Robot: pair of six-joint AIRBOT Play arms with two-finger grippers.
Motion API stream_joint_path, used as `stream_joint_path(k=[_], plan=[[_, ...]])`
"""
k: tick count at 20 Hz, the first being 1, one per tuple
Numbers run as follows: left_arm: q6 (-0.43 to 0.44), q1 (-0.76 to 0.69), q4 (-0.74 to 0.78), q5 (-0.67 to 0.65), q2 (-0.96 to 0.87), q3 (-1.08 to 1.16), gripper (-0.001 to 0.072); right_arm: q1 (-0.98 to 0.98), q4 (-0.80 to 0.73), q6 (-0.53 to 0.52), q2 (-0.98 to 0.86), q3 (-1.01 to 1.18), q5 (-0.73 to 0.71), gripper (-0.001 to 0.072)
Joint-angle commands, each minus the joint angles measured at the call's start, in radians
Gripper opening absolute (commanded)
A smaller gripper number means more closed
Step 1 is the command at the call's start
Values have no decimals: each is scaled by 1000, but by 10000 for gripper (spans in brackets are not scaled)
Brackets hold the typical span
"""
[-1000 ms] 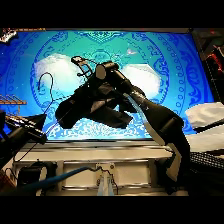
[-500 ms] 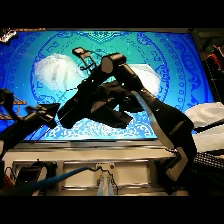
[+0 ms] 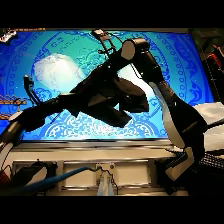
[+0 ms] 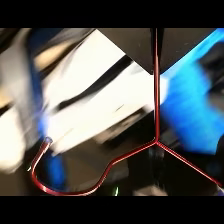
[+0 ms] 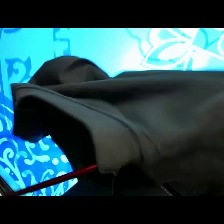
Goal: Fold the clothes and pants, and hang the long-sleeved shirts on hangers.
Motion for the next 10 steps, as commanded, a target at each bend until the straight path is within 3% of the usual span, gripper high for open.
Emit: stream_joint_path(k=[1,4,10], plan=[[79,0,-306,-277,-204,1,11,-11,-5,-2,5,0,3,21],[61,0,-320,-369,-277,4,11,-13,-7,-2,5,0,-13,21],[23,40,-198,-368,-340,5,13,-16,-34,-24,6,0,-76,21]])
